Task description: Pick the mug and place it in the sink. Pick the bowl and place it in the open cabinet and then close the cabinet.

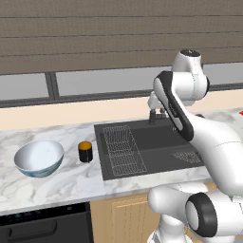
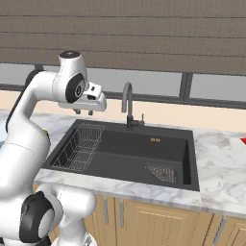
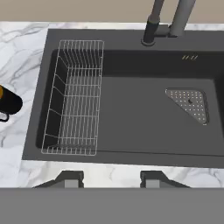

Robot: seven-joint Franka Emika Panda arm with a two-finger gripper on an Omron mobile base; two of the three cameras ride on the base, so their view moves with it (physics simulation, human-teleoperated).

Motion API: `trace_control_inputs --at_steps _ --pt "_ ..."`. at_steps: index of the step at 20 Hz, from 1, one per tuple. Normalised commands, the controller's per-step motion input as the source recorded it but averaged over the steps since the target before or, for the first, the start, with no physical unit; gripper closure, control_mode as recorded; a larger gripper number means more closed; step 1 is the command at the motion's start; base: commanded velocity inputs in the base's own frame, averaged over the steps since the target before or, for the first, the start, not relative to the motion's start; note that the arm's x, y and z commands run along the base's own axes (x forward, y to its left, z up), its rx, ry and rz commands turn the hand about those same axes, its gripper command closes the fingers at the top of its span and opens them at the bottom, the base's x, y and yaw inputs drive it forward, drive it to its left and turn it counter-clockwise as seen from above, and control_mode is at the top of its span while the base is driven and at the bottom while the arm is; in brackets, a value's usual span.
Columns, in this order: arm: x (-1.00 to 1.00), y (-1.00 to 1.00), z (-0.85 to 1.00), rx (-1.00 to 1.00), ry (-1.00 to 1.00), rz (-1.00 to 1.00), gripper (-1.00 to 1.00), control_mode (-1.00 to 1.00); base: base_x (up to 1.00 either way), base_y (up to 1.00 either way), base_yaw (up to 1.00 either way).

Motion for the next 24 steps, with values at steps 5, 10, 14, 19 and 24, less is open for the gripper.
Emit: trace_control_inputs --at_steps 5,10,14,19,24 --pt "-0.37 0.30 -0.25 -0.02 0.06 0.02 -1.00 -1.00 0.00 0.00 0.00" --pt "-0.34 0.45 -0.47 0.00 0.19 0.04 -1.00 -1.00 0.00 0.00 0.00" --pt "-0.20 0.54 -0.16 -0.01 0.05 0.09 -1.00 -1.00 0.00 0.00 0.00" --pt "-0.09 0.78 -0.15 -0.05 0.04 0.08 -1.00 -1.00 0.00 0.00 0.00" --pt "-0.07 0.75 -0.25 -0.03 0.04 0.07 -1.00 -1.00 0.00 0.00 0.00"
